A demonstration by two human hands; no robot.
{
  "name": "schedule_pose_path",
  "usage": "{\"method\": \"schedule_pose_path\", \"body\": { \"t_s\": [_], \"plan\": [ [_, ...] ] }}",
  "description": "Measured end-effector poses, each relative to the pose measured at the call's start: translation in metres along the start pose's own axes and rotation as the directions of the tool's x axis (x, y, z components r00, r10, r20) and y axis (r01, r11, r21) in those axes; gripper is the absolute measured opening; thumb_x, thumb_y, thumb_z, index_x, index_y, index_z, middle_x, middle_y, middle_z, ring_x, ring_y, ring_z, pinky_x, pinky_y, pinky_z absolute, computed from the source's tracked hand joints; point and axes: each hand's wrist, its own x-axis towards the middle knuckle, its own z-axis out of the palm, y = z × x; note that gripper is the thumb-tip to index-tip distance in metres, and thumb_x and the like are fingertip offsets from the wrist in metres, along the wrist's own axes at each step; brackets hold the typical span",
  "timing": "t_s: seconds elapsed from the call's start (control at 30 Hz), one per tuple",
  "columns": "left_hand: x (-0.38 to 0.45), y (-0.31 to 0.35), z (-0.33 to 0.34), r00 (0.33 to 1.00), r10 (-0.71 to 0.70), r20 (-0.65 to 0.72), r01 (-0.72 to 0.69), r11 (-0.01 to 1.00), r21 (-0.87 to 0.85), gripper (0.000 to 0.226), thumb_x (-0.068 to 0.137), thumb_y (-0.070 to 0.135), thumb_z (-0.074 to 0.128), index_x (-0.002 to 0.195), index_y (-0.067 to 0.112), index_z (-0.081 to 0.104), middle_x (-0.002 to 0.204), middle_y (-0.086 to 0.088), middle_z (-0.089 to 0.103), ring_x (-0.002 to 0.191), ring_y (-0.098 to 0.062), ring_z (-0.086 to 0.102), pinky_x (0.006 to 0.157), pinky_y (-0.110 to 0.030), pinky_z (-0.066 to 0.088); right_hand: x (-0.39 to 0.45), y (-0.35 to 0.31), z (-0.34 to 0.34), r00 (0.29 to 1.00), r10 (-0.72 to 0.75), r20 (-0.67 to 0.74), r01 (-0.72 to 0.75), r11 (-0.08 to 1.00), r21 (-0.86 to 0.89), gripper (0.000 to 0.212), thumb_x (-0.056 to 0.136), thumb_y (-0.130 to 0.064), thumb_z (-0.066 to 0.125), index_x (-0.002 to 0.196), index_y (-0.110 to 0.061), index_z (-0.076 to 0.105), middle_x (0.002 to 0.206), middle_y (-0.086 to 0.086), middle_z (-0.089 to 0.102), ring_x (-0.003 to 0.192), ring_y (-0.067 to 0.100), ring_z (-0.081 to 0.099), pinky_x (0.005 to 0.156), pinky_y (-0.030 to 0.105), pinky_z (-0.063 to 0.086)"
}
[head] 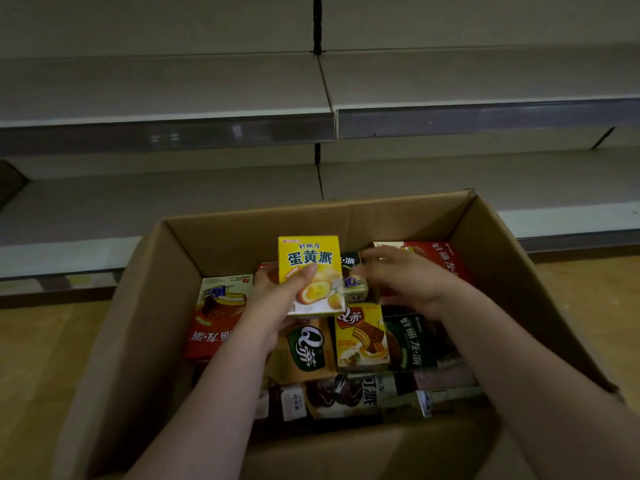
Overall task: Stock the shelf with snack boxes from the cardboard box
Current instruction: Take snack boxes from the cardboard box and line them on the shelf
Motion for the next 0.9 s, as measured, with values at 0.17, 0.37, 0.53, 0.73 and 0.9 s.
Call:
{"method": "schedule_pose_path", "body": {
  "t_s": [0.17,0.37,0.53,0.73,0.9],
  "plan": [
    [0.007,-0.005,-0.005,0.999,-0.029,-0.046,0.031,0.999,0.041,0.074,0.069,0.044,0.082,0.126,0.017,0.044,0.112,-0.006,0.068,0.089,-0.022,0.068,0.077,-0.038,0.055,0.015,0.038,-0.013,0.796,0.573,-0.195,-0.279,0.632,0.723,0.042,0.085,-0.033,0.07,0.112,-0.008,0.049,0.09,0.01,0.053,0.095,0.023,0.053,0.099,0.042,0.045],
    [0.006,-0.007,-0.001,0.999,-0.034,-0.004,0.034,0.999,0.002,0.069,0.077,0.038,0.078,0.131,0.016,0.042,0.107,-0.002,0.064,0.077,-0.013,0.063,0.06,-0.028,0.046,0.041,0.047,-0.013,0.86,0.497,-0.119,-0.202,0.544,0.815,0.035,0.09,-0.035,0.065,0.115,-0.012,0.059,0.097,0.009,0.068,0.08,0.023,0.066,0.05,0.034,0.051],
    [0.011,-0.006,-0.002,0.998,-0.056,-0.004,0.055,0.997,-0.044,0.057,0.075,0.037,0.08,0.116,0.02,0.045,0.1,-0.003,0.069,0.077,-0.016,0.068,0.059,-0.028,0.05,0.05,0.063,-0.008,0.854,0.492,-0.167,-0.173,0.573,0.801,0.044,0.083,-0.035,0.071,0.118,-0.011,0.059,0.103,0.008,0.07,0.087,0.024,0.067,0.062,0.039,0.048],
    [0.003,0.006,0.0,0.998,-0.067,0.001,0.067,0.998,-0.013,0.052,0.07,0.036,0.085,0.113,0.017,0.063,0.101,-0.006,0.073,0.087,-0.026,0.071,0.084,-0.047,0.056,0.045,0.053,-0.012,0.813,0.557,-0.169,-0.231,0.575,0.785,0.044,0.084,-0.034,0.072,0.117,-0.008,0.06,0.08,0.01,0.071,0.057,0.02,0.065,0.043,0.027,0.047],
    [-0.062,0.03,-0.005,0.997,-0.074,0.037,0.074,0.997,-0.003,0.031,0.076,0.027,0.079,0.105,0.022,0.069,0.094,-0.001,0.076,0.087,-0.023,0.073,0.089,-0.045,0.054,-0.018,0.019,-0.015,0.778,0.627,-0.044,-0.336,0.474,0.814,0.045,0.087,-0.033,0.066,0.125,-0.014,0.052,0.111,0.014,0.062,0.096,0.034,0.059,0.088,0.047,0.046]
  ]
}}
